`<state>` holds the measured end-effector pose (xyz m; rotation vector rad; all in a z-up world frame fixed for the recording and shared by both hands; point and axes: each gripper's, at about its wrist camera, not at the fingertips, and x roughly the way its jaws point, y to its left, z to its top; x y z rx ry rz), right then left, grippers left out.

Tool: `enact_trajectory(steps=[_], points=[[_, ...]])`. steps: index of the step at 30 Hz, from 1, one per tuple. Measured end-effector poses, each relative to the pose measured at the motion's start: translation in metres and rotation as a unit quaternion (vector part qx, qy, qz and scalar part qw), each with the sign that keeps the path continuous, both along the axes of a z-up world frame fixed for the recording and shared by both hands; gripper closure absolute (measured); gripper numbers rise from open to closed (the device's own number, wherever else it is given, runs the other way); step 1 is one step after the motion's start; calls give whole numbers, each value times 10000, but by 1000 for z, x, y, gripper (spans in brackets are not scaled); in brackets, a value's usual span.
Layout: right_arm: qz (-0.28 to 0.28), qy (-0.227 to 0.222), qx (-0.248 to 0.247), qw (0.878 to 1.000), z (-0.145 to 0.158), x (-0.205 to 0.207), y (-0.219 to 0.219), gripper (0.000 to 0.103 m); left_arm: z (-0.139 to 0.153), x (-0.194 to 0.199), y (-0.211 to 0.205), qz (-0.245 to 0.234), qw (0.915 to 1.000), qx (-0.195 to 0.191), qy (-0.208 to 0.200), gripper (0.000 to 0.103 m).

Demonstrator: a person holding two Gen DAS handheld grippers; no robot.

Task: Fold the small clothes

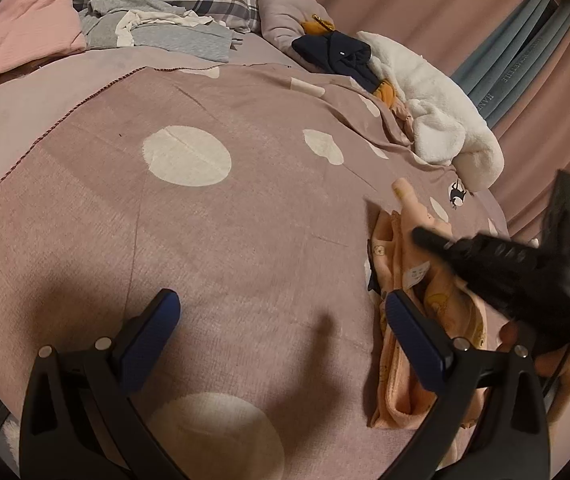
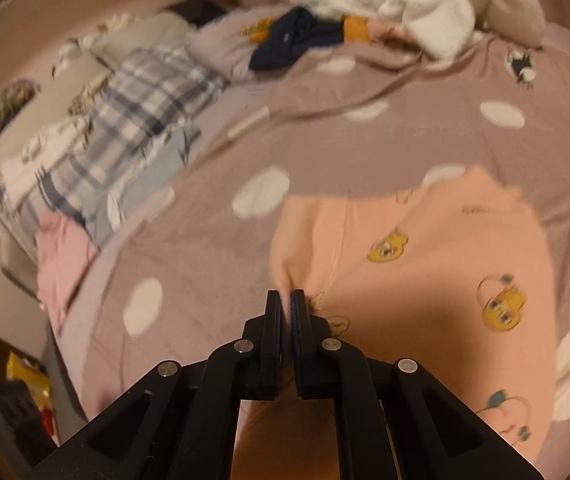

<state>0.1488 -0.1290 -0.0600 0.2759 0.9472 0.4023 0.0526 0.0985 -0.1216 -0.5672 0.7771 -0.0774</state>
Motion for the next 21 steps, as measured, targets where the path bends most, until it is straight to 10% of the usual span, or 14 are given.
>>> enact_trajectory(steps=[7,13,21], points=[[-32,456,713,9964,-17,1,-7,81,0,1,-3,-19,9999,154,-10,0],[179,371,901,9951,-12,-2,5,49,0,2,-7,-5,9995,327,5,0],[552,544,1557,9848,-1,-7,4,46,-1,2,-6,16,9996,273,9,0]])
